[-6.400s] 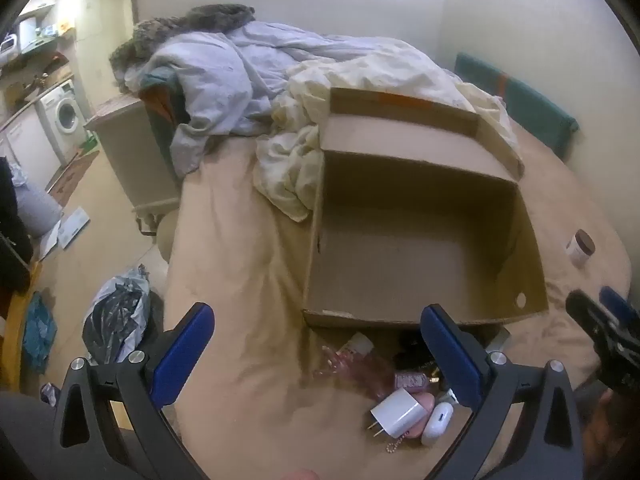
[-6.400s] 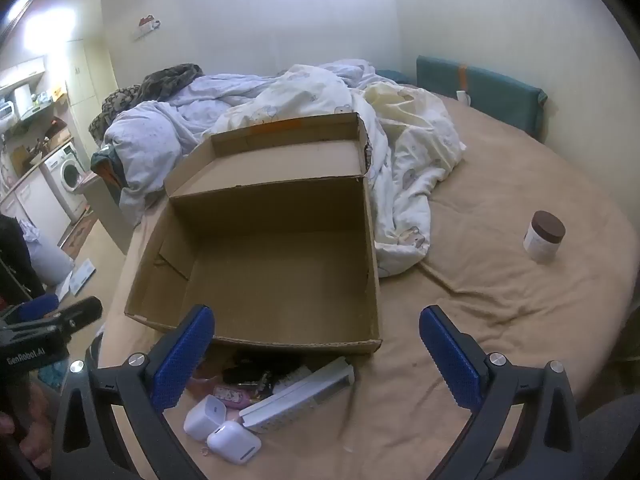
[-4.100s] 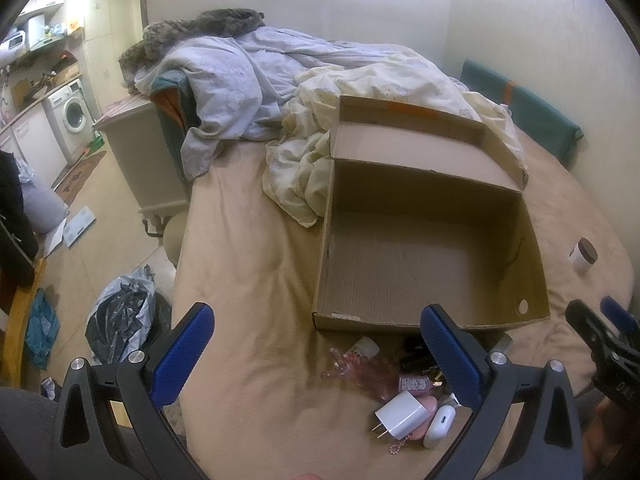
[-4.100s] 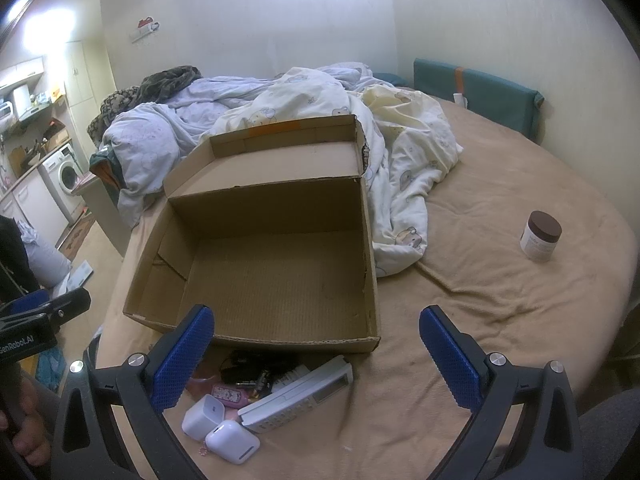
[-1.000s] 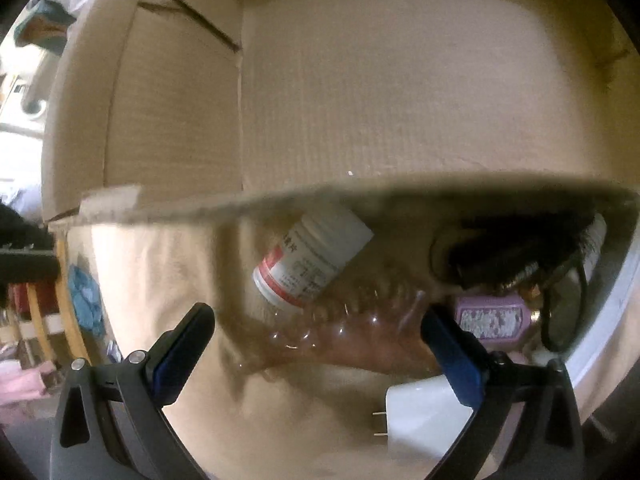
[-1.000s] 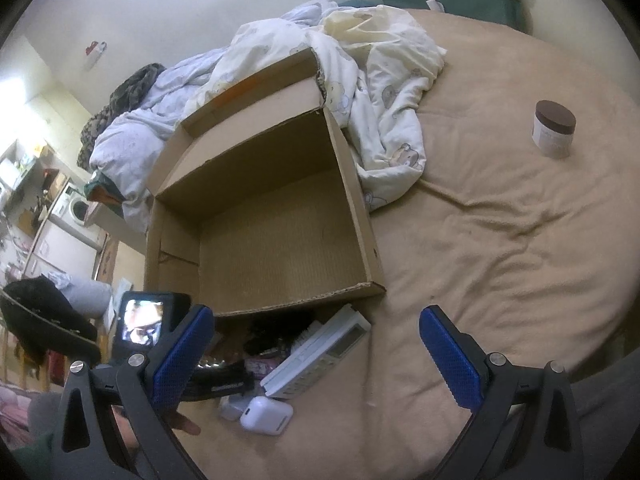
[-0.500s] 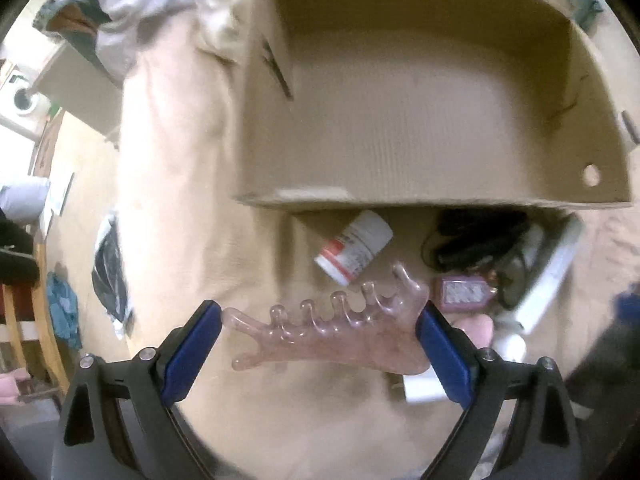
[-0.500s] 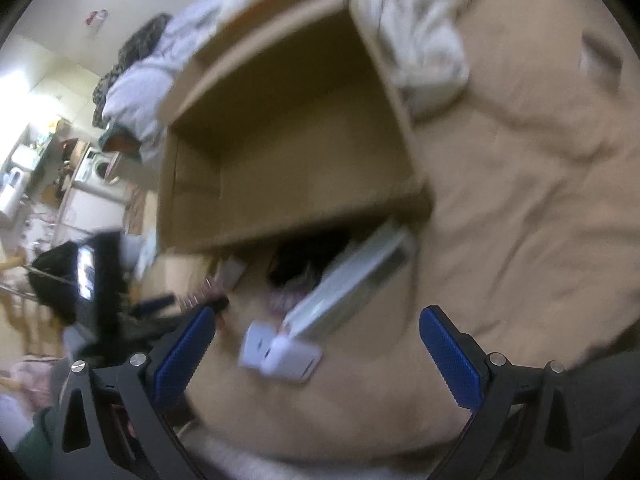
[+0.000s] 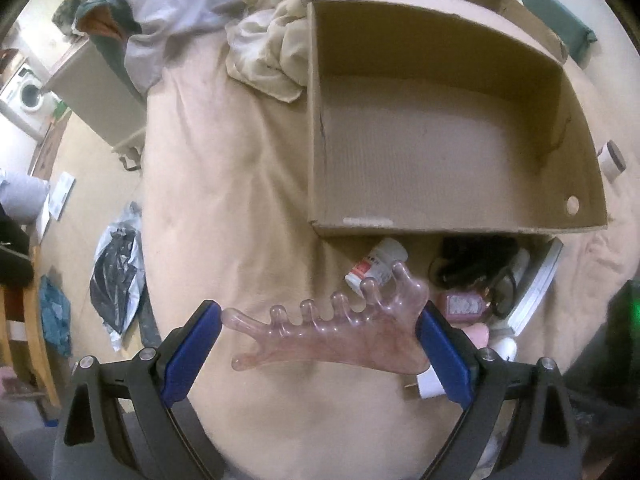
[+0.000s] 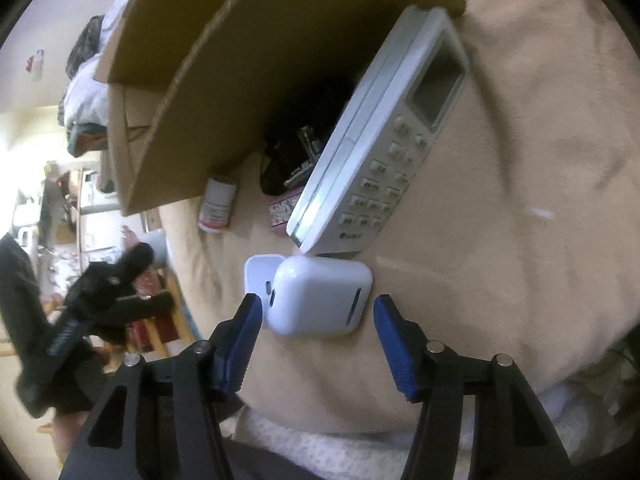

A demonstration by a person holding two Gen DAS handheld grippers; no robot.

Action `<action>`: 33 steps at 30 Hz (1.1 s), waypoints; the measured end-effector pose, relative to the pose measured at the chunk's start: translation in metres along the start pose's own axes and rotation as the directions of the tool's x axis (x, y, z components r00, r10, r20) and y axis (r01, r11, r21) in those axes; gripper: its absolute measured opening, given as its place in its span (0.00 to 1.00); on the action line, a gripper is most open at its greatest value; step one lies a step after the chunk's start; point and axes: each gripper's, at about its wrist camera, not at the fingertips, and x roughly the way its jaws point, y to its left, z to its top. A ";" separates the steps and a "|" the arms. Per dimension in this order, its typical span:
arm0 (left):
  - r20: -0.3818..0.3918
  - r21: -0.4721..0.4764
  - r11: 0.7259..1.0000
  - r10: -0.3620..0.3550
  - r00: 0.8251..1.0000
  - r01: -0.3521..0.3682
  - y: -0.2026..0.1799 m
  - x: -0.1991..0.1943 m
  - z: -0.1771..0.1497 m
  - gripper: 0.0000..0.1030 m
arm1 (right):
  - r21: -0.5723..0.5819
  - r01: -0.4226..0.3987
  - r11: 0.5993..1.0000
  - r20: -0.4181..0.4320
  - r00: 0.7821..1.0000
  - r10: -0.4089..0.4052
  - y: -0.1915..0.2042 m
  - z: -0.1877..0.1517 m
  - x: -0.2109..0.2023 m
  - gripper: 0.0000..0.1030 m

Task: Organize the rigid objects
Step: 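Lift the pink comb with the left gripper while the right gripper grasps the white earbud case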

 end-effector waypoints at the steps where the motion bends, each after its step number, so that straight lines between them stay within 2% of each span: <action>1: 0.005 0.003 1.000 -0.004 1.000 0.004 -0.003 -0.003 0.001 0.93 | -0.026 0.022 0.999 0.018 1.000 -0.021 0.004 -0.001 -0.001 0.50; 2: 0.010 0.005 1.000 -0.011 1.000 0.011 -0.004 -0.004 0.001 0.93 | -0.066 0.049 0.997 0.047 0.998 -0.046 0.010 -0.003 -0.004 0.44; 3: 0.013 0.006 1.000 -0.019 1.000 0.019 -0.004 -0.005 0.001 0.93 | -0.090 0.059 0.994 0.061 0.997 -0.053 0.015 -0.004 -0.008 0.34; 6: 0.012 0.008 0.999 -0.041 0.999 0.041 -0.007 -0.008 0.000 0.93 | -0.122 0.063 0.991 0.078 0.995 -0.054 0.024 -0.011 -0.021 0.23; 12: 0.023 0.008 0.999 -0.044 0.999 0.043 -0.007 -0.011 -0.001 0.93 | -0.172 0.091 0.981 0.111 0.991 -0.073 0.022 -0.015 -0.036 0.21; 22: 0.059 0.023 0.999 -0.029 0.998 0.028 -0.008 -0.026 -0.009 0.93 | -0.272 0.059 0.960 0.167 0.986 -0.013 0.042 -0.021 -0.089 0.21; 27: 0.094 0.024 0.999 -0.039 0.995 0.036 -0.010 -0.041 -0.002 0.93 | -0.300 0.042 0.953 0.238 0.971 0.032 0.053 -0.002 -0.128 0.21; 33: 0.125 0.071 0.997 -0.049 0.991 0.040 -0.023 -0.055 0.023 0.93 | -0.324 0.054 0.945 0.298 0.953 0.048 0.061 0.036 -0.157 0.21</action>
